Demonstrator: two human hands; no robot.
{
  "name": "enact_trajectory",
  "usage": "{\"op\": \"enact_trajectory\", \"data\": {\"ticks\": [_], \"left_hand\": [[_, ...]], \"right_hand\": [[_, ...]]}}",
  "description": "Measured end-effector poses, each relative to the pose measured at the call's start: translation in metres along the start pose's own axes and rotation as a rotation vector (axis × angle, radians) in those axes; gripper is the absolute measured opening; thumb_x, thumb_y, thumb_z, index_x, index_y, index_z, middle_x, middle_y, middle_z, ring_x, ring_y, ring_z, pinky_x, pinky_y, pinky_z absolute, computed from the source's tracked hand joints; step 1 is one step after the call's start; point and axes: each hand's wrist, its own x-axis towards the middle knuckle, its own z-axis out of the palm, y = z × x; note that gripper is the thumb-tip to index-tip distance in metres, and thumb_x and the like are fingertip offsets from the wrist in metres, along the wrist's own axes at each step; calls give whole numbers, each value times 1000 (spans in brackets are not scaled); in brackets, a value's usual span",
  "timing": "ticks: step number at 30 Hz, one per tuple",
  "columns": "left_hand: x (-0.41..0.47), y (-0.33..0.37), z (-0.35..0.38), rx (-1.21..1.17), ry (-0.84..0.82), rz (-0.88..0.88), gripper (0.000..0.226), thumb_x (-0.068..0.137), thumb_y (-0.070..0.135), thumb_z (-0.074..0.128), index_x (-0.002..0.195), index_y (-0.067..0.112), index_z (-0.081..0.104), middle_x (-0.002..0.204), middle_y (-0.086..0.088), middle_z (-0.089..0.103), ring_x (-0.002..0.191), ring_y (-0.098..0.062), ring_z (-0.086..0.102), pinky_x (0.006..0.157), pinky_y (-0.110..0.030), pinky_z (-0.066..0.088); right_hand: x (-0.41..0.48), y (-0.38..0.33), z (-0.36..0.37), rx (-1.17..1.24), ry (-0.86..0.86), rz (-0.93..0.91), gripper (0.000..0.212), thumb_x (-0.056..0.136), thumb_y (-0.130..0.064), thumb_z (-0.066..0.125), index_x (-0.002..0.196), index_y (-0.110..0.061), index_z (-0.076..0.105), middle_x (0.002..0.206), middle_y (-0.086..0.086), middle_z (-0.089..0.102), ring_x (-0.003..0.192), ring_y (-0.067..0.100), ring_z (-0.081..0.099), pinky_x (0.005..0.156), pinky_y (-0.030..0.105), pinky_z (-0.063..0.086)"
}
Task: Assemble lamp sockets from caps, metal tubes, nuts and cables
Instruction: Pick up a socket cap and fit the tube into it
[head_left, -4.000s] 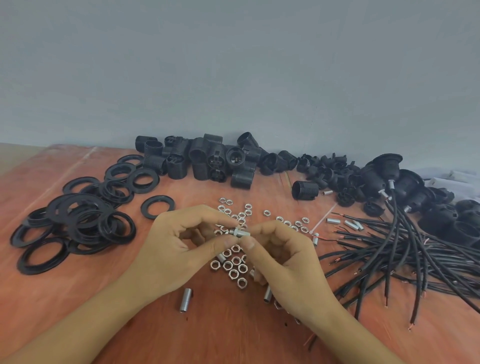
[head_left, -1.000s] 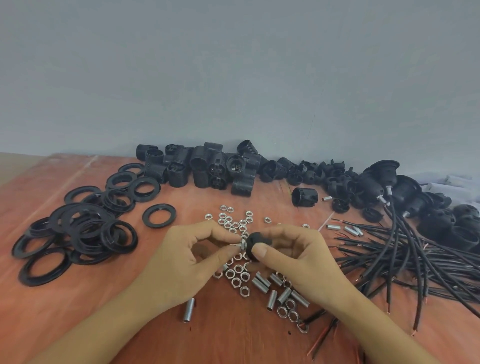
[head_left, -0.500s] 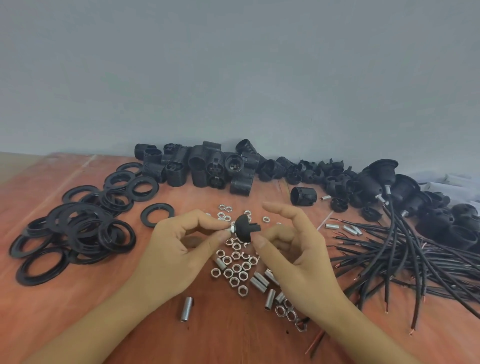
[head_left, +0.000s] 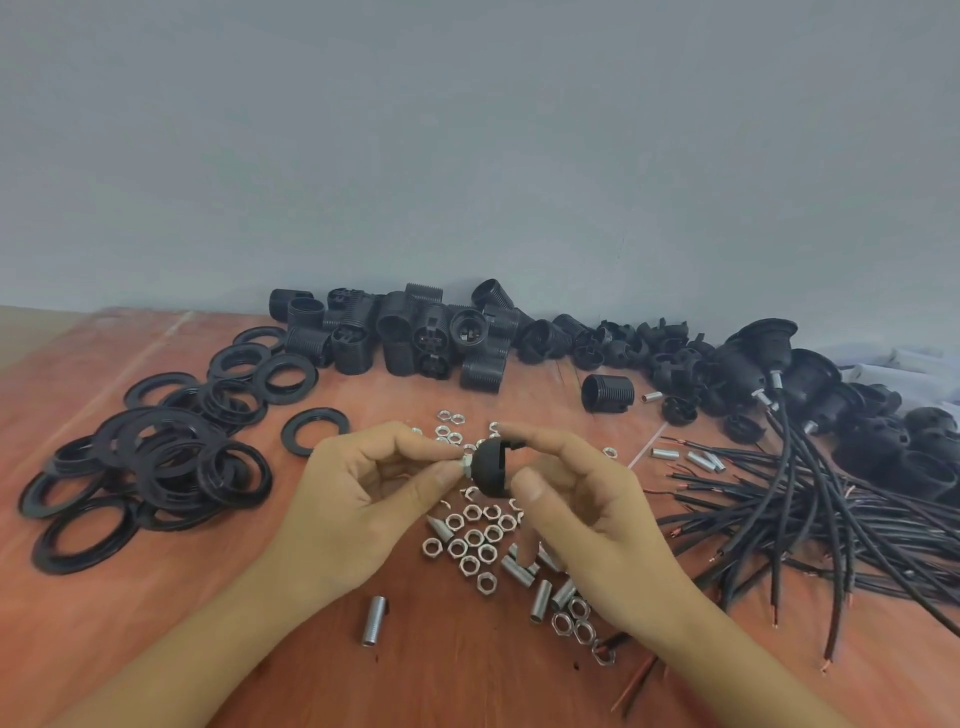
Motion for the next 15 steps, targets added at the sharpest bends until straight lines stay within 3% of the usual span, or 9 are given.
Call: {"op": "enact_trajectory", "data": {"ticks": [2, 4, 6, 7, 9, 11, 12, 13, 15], "left_hand": [[1, 0, -1, 5, 8, 7, 13, 73, 10, 70, 84, 10, 76, 80, -10, 74, 68, -13, 70, 63, -20, 55], [0, 1, 0, 13, -12, -4, 13, 73, 10, 71, 84, 12, 76, 80, -10, 74, 68, -14, 70, 63, -21, 55], [-3, 1, 3, 20, -49, -12, 13, 74, 8, 71, 84, 14, 77, 81, -8, 74, 66, -14, 70, 62, -21, 56], [-4, 1, 4, 26, -61, -13, 14, 74, 8, 71, 86, 14, 77, 81, -7, 74, 66, -14, 70, 62, -21, 56], [-4, 2, 4, 44, -56, -11, 16, 75, 9, 71, 89, 17, 76, 81, -6, 74, 66, -14, 70, 63, -21, 56], [-2, 2, 2, 53, -27, -13, 15, 75, 14, 73, 89, 18, 76, 81, -6, 74, 68, -14, 70, 64, -22, 57], [-1, 2, 1, 57, -21, -14, 14, 75, 16, 74, 89, 18, 76, 82, -6, 74, 70, -14, 71, 65, -23, 57], [-1, 2, 0, 60, -23, -14, 15, 75, 17, 74, 89, 18, 76, 82, -6, 75, 71, -14, 71, 66, -22, 57], [-2, 2, 0, 71, -40, -10, 15, 75, 21, 75, 89, 20, 75, 82, -1, 75, 72, -11, 71, 68, -20, 56]], "right_hand": [[0, 0, 0, -57, -5, 22, 32, 83, -36, 73, 113, -28, 68, 77, 1, 71, 57, 13, 59, 51, 36, 51], [2, 1, 0, -137, 48, 41, 31, 85, -49, 67, 82, -19, 73, 61, 3, 69, 49, 9, 55, 49, 26, 45], [3, 1, -1, -159, 90, 103, 66, 92, -62, 46, 56, -11, 66, 46, 5, 63, 40, 8, 51, 48, 18, 41], [3, 1, -2, -152, 111, 122, 72, 92, -64, 40, 53, -10, 65, 43, 5, 60, 38, 7, 50, 48, 15, 40], [4, 0, -6, -110, 133, 59, 56, 92, -61, 48, 66, -15, 69, 53, 0, 64, 43, 4, 51, 48, 13, 40], [4, -2, -10, -88, 79, -18, 25, 79, -44, 70, 99, -29, 70, 84, -9, 71, 60, 4, 61, 49, 21, 45], [4, -2, -11, -116, 60, -45, 39, 75, -38, 77, 111, -32, 66, 96, -11, 70, 69, 7, 65, 52, 26, 49], [3, 2, -10, -147, 40, -57, 45, 74, -36, 79, 116, -34, 63, 98, -9, 70, 72, 9, 67, 53, 29, 51], [3, 0, -5, -140, 81, -21, 26, 85, -44, 72, 109, -40, 63, 76, 2, 71, 57, 8, 64, 48, 24, 46]]}}
